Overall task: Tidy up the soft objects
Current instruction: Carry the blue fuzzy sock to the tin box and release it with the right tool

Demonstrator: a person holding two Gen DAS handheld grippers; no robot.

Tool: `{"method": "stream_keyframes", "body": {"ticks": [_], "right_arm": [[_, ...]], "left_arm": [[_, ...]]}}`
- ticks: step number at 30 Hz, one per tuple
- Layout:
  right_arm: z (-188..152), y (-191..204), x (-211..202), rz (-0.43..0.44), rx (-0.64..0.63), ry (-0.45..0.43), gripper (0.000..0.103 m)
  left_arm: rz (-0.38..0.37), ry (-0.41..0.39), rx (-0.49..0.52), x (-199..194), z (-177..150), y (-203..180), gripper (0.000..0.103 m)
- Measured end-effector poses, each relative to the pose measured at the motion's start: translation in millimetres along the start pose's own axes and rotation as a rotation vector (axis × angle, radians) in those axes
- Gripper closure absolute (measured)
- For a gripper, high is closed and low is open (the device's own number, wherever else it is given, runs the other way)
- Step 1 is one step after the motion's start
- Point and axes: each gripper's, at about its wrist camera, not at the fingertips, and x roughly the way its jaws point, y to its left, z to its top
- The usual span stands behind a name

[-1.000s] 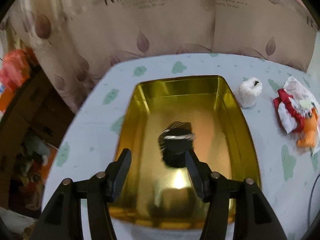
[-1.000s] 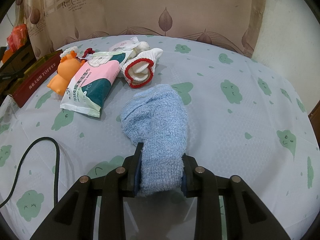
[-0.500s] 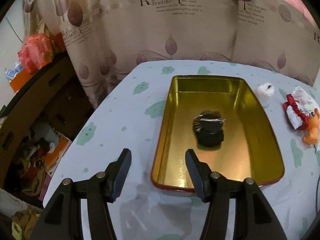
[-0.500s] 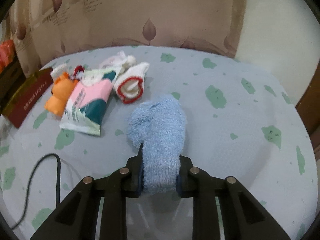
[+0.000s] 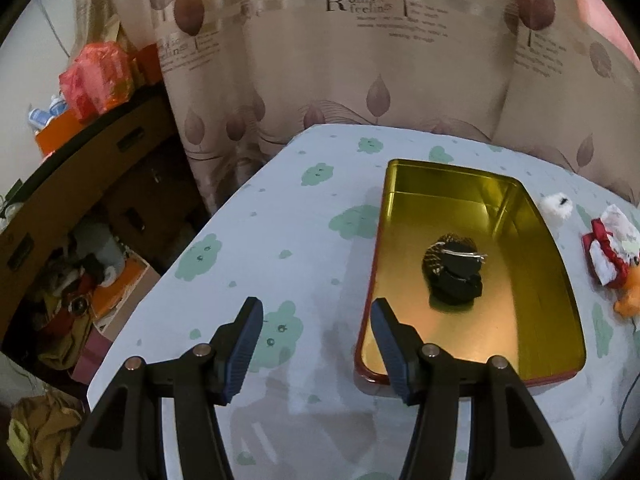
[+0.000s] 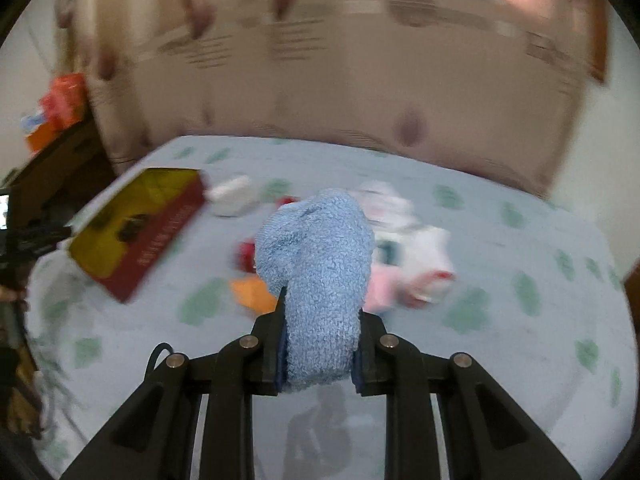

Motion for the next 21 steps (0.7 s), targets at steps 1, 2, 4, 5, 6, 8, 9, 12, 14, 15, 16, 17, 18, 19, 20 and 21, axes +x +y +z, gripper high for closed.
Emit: {"method": "stream_keyframes", "body": {"ticks": [1,2,4,5,6,8,9,12,14,15,16,17,18,19,20,21], "right_arm": [[3,12,4,0.024,-0.012,0.006,0.082],[6,23,9,0.047,-0.025,0.013,0.082],[13,50,22,0.101,-0.057,0.036,0.082],[16,65,28,0.123,-0.073,0.045,0.082],[18,77,34,0.145,-0.087,0.054,0.082],[23,98,44,0.17,-0.118,0.061,0.082],[26,113,51,0.186,-0.134,0.067,0.082],[32,139,65,0.219,-0.164,0.076,0.082],[38,157,75,0.237,-0.185,0.081,0.082],[41,168,81,0.245,-0.197,0.084,0.082],[43,174,86,0.251,-0.206,0.088,0.081],[46,182,92,0.258,-0.216,0.093,0.081],[49,192,100,0.265,-0.225,0.099,0.081],[51,200,105,0.27,-0.232,0.104,0.081],[53,207,110,0.277,-0.236,0.109,0.081],[55,211,114,0.282,-0.239,0.114,0.081]], "left_arm": [[0.0,-0.001,-0.01,0,0,2,0.046],[0.0,-0.001,-0.018,0,1,4,0.046],[0.002,0.0,-0.028,0,1,7,0.046],[0.007,0.0,-0.034,0,2,9,0.046],[0.01,0.0,-0.038,0,1,10,0.046],[0.011,0.003,-0.054,1,2,15,0.046],[0.011,0.005,-0.063,1,1,17,0.046],[0.029,0.008,-0.092,2,1,24,0.046],[0.043,0.004,-0.103,2,2,29,0.046],[0.054,-0.001,-0.107,1,2,30,0.046],[0.063,-0.01,-0.113,0,2,32,0.046],[0.062,-0.013,-0.114,0,2,33,0.046],[0.062,-0.014,-0.116,0,3,34,0.046],[0.063,-0.012,-0.12,0,2,35,0.046],[0.059,-0.008,-0.121,1,2,36,0.046],[0.058,-0.006,-0.12,1,2,35,0.046]]}}
